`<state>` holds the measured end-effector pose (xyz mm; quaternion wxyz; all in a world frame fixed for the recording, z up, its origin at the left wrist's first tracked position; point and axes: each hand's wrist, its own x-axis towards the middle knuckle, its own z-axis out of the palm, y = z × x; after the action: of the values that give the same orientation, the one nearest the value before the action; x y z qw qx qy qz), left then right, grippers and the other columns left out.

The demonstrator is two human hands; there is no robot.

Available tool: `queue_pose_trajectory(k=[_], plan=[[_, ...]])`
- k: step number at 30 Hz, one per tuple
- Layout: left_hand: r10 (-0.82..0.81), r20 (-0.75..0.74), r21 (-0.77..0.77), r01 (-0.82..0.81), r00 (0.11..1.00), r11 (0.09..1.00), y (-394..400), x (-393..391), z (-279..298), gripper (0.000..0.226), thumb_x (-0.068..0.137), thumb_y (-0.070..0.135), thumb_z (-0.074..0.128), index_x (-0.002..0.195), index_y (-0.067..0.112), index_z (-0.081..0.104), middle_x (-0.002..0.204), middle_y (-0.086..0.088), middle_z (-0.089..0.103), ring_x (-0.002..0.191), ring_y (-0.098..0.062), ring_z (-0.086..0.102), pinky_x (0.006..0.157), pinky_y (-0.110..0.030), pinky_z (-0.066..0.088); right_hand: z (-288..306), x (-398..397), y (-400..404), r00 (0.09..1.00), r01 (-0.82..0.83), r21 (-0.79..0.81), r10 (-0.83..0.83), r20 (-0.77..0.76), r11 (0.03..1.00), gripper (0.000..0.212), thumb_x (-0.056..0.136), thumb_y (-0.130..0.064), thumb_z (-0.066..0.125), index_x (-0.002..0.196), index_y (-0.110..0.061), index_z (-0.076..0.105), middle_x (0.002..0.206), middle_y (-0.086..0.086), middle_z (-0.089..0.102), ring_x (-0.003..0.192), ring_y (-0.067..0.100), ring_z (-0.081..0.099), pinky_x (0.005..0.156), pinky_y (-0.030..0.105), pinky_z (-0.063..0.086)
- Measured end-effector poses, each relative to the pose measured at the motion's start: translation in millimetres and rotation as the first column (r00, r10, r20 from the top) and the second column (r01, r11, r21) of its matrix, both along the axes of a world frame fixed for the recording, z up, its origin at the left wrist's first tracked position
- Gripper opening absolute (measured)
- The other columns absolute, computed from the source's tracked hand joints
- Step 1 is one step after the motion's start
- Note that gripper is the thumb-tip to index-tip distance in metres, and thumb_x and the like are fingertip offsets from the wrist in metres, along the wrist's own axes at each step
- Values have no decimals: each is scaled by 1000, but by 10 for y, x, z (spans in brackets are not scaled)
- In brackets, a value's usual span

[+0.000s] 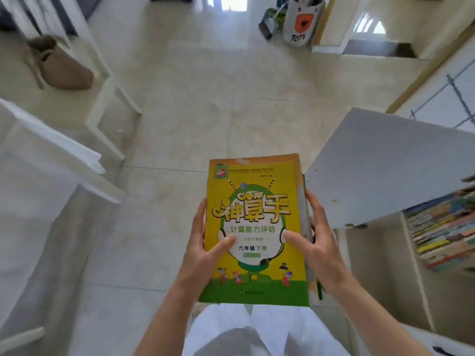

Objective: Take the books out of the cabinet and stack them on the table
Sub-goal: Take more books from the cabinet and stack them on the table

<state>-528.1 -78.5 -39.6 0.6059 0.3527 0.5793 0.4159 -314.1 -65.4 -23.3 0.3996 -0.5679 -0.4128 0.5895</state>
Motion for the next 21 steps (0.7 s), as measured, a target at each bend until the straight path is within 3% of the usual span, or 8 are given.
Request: queue_pose_trajectory(k=[4,8,11,15,18,21], plan=[[178,-62,53,-175,982,983,-321,-903,56,86,85,13,69,139,60,24,136,15,53,114,-11,63,83,-37,60,-25,-990,118,982,-185,30,184,34,982,85,79,-14,74,141,-46,26,130,2,58,102,19,68,69,41,61],[358,-112,75,-352,927,933,-689,-1855,110,87,85,10,70,140,58,25,137,14,53,115,-10,62,83,-36,60,-37,-2072,122,939,-344,-4,344,-6,939,85,79,-4,70,143,-41,27,123,3,63,96,20,71,63,39,61],[475,-144,69,-470,868,880,-953,-2433,129,86,85,10,70,142,56,24,138,16,51,115,-7,61,83,-33,59,-47,-2784,103,890,-455,-26,455,-13,890,86,78,-5,71,142,-43,29,122,5,64,93,23,72,65,46,61],[606,-170,57,-606,777,793,-1239,-3030,146,86,85,14,71,139,61,24,141,17,48,122,-13,57,87,-44,58,-36,-3599,104,800,-600,-59,598,-50,797,85,77,-9,71,140,-47,29,118,2,65,91,23,72,62,45,61],[692,-160,41,-696,704,717,-1380,-3337,135,86,84,14,70,138,63,25,139,19,50,120,-12,58,86,-44,59,-20,-4065,134,729,-685,-83,680,-78,724,86,73,-15,72,139,-50,30,118,1,65,92,25,72,63,49,60],[753,-162,62,-755,638,652,-1419,-3523,130,85,84,14,71,133,67,26,132,29,52,116,-1,59,84,-30,59,-33,-4428,208,677,-736,-96,732,-75,670,84,76,-11,73,137,-52,32,118,1,66,91,26,72,64,50,60]])
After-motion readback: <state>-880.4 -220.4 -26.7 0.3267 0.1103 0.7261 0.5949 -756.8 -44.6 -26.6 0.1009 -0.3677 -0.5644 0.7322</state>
